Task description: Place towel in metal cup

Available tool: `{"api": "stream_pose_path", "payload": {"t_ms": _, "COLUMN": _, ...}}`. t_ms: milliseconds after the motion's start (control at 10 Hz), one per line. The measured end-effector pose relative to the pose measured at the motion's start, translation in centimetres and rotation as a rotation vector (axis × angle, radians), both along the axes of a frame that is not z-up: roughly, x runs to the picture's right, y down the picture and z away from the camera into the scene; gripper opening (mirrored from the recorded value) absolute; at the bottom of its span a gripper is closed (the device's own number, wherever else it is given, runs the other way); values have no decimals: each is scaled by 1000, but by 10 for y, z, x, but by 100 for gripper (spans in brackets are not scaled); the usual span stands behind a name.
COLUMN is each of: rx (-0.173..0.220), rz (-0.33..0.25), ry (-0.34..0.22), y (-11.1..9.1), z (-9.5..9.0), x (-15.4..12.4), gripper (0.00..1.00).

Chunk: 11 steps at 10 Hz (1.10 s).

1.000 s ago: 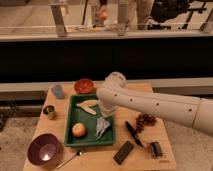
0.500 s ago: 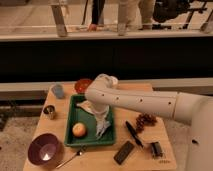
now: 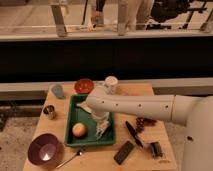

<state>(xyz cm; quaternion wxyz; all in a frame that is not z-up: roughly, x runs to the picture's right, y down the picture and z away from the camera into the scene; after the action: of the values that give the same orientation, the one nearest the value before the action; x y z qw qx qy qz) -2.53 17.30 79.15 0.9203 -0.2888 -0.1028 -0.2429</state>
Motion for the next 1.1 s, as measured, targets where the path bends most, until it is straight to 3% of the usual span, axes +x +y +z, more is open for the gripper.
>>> {"api": "stream_pose_path", "payload": {"t_ms": 400, "rx": -3, "rz": 23, "ry": -13, "y": 7, "z": 10, "x": 6, "gripper": 80}}
{"api": "stream_pose_path", "payload": {"t_ms": 700, "rx": -7, "rz": 84, "ry": 15, "y": 19, "z": 29, "x": 20, "gripper": 80}}
{"api": "stream_pose_path", "payload": {"t_ms": 1100, "rx": -53, "rz": 96, "ry": 27, "y": 37, "z": 55, "x": 24, "gripper": 79}}
